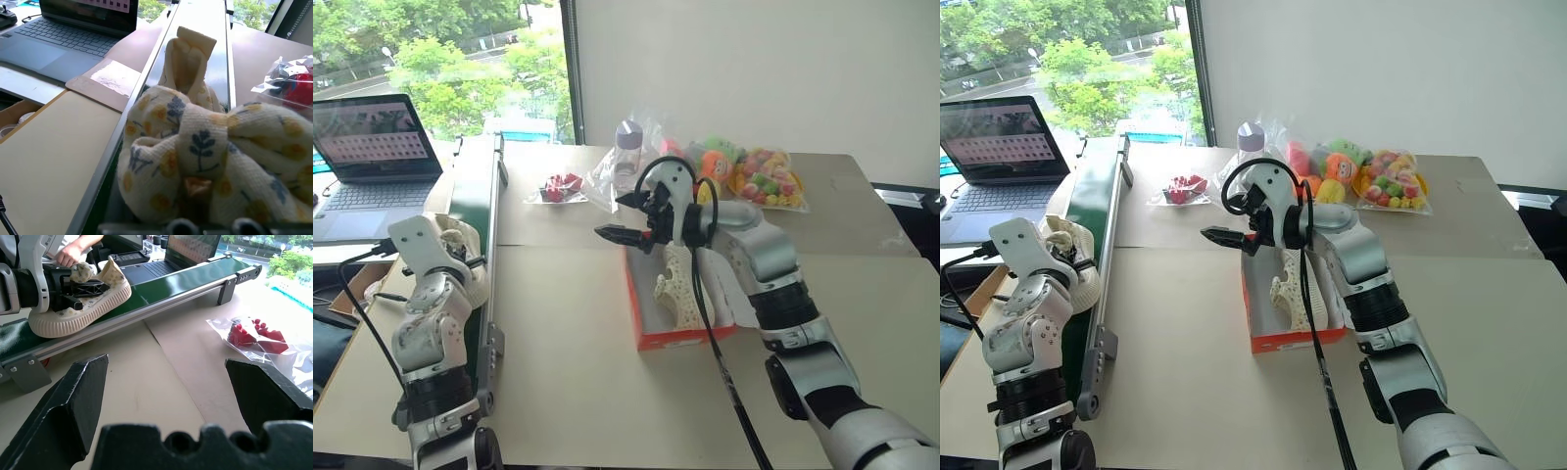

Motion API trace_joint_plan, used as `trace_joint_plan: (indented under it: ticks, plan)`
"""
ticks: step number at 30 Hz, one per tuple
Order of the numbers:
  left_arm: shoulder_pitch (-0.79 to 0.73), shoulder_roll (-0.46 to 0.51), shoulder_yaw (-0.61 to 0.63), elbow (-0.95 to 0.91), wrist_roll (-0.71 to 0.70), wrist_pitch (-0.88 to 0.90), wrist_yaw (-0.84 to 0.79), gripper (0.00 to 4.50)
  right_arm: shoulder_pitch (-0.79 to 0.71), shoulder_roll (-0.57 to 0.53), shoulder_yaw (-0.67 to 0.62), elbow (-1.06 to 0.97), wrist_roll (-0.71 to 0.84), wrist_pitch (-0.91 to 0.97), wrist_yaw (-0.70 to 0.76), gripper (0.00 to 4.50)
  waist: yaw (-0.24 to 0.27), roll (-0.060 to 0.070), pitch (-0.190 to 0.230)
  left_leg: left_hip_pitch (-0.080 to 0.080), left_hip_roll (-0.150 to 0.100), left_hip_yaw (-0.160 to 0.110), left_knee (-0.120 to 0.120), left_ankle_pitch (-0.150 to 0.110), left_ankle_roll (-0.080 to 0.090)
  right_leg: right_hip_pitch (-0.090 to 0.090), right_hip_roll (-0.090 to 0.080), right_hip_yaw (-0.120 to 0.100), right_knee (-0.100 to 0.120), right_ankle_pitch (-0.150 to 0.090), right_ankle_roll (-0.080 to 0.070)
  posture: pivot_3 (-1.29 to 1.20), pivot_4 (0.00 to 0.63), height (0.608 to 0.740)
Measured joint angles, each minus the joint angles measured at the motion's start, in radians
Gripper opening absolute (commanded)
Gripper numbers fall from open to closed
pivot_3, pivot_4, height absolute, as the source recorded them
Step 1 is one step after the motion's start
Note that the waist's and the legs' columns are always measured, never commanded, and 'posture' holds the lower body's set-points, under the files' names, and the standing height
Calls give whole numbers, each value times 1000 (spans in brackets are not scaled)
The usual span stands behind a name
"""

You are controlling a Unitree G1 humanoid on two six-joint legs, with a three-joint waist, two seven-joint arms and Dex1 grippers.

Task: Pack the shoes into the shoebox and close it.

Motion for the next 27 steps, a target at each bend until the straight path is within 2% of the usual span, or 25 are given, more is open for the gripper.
trace_joint_plan:
  ticks: [5,8,13,18,22,27]
  plan:
    - [-10,12,-10,0,2,-25,-5,187,0,0,0,0,-11,0,-2,4500,-1,0,0,-2,0,0,0,0,0,-1,0,0,-1,0,0,0,150,740]
    - [-72,14,-21,-23,-12,-28,-14,187,-1,10,-5,1,-7,2,-16,4500,1,0,0,-7,0,-1,1,0,0,-5,0,-1,-1,0,0,0,150,740]
    - [-287,-11,-71,-132,-102,-18,-44,187,-123,139,-252,109,170,130,-180,4500,2,-2,1,-12,0,-2,1,1,-1,-7,0,-3,-1,2,-1,0,150,740]
    - [-373,-79,-147,-173,-173,44,-47,187,-270,165,-522,265,342,234,-389,4500,-1,-2,1,-11,0,-2,0,2,2,-6,1,-3,-1,2,0,0,150,740]
    - [-423,-136,-192,-162,-196,69,-43,187,-286,166,-648,351,434,293,-481,4500,-4,-2,1,-12,0,-1,0,6,10,-6,3,-2,-1,2,0,0,150,740]
    - [-473,-199,-253,-131,-210,65,-51,187,-319,185,-698,337,541,348,-535,4500,-11,-2,1,-12,1,-1,0,6,11,-6,4,-1,-1,2,0,0,150,740]
